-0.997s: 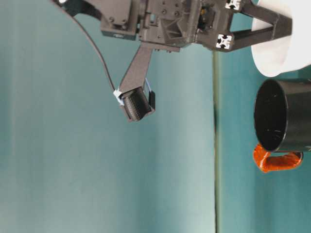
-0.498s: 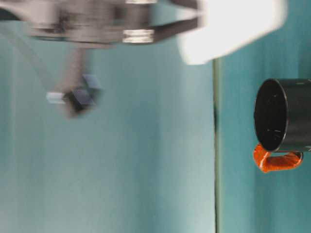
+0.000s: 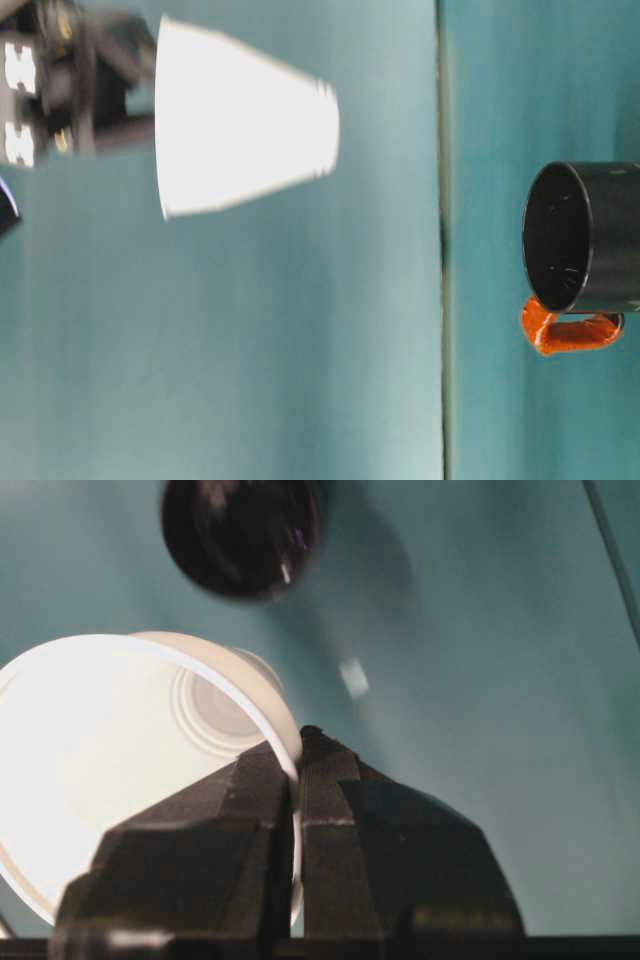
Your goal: Put the paper cup into the moved red handle cup holder.
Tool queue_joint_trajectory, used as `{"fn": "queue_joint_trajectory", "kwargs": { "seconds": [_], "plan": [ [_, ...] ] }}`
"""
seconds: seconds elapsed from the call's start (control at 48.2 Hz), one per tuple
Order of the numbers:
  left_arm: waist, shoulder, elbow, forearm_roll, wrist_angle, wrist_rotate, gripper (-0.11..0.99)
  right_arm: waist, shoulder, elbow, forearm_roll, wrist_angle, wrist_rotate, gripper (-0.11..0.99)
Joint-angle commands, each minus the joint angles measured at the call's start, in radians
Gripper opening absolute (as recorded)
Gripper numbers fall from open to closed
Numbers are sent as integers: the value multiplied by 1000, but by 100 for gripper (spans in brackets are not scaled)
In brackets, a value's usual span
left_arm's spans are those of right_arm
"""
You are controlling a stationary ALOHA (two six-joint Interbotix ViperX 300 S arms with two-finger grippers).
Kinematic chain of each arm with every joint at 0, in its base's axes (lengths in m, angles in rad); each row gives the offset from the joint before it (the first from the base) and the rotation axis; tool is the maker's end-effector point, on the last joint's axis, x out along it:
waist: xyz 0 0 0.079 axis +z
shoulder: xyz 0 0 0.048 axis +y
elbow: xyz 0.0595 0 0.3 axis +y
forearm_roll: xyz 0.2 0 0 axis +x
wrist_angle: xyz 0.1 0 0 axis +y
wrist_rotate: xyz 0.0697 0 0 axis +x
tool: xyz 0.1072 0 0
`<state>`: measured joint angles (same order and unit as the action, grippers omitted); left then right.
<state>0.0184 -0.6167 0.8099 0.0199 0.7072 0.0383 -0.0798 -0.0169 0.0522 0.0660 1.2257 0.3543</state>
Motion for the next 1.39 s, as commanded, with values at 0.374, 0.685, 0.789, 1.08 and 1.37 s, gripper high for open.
{"fn": "queue_joint_trajectory", "kwargs": {
  "seconds": [0.374, 0.685, 0.789, 1.08, 1.37],
  "plan": [
    [-2, -9, -9, 0, -6, -48, 83, 11, 166, -9, -11, -179, -11, -11],
    [-2, -9, -6, 0, -8, -49, 83, 20, 250, 57, -11, -264, -11, -11],
    [0, -8, -6, 0, -8, -49, 83, 25, 256, 81, -11, -298, -11, -11],
    [-2, -6, -6, 0, -8, -49, 83, 31, 256, 115, -11, -364, -11, -11],
    [-2, -5, -6, 2, -8, -49, 83, 29, 258, 107, -14, -347, -11, -11]
  ]
}}
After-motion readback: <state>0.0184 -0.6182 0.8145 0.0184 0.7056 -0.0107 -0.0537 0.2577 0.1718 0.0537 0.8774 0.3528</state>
